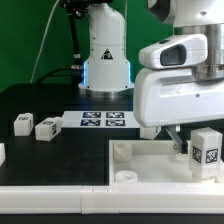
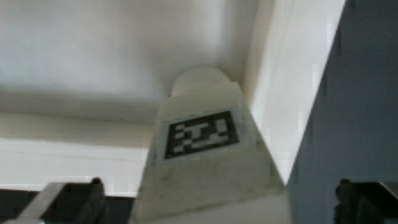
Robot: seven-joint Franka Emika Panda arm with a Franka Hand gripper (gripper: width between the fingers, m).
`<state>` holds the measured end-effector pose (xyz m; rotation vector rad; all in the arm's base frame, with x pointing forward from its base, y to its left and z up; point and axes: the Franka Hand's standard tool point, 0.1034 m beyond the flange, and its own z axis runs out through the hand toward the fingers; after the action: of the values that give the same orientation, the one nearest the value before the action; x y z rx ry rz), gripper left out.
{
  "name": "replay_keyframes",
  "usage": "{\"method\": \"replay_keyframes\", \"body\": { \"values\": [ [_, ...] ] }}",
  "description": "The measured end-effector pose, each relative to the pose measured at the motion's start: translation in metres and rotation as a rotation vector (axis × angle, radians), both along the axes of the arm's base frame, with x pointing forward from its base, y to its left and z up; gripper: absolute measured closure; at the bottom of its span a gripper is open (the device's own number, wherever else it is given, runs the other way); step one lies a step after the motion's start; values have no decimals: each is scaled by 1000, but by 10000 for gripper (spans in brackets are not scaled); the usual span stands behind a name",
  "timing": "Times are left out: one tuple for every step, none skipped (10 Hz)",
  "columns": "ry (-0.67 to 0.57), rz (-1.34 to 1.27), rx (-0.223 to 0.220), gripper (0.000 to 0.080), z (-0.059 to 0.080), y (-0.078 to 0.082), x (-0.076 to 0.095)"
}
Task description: Assemble one leg
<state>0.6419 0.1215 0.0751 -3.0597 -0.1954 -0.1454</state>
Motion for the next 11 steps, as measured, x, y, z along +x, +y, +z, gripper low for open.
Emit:
{"method": "replay_keyframes", "body": {
  "values": [
    [0, 0, 0, 179, 0, 0, 0],
    [0, 0, 0, 179, 0, 0, 0],
    [0, 0, 0, 352, 0, 0, 0],
    [0, 0, 0, 510, 0, 0, 0],
    [0, -6, 0, 510, 0, -1, 0],
    [2, -28, 2, 508, 0, -1, 0],
    [2, -27, 2, 508, 0, -1, 0],
    [11, -160, 17, 508, 0, -2, 0],
    [21, -312, 31, 508, -1, -3, 0],
    [34, -482, 42, 508, -1, -4, 0],
    [44, -629, 48, 508, -1, -5, 0]
  ]
}}
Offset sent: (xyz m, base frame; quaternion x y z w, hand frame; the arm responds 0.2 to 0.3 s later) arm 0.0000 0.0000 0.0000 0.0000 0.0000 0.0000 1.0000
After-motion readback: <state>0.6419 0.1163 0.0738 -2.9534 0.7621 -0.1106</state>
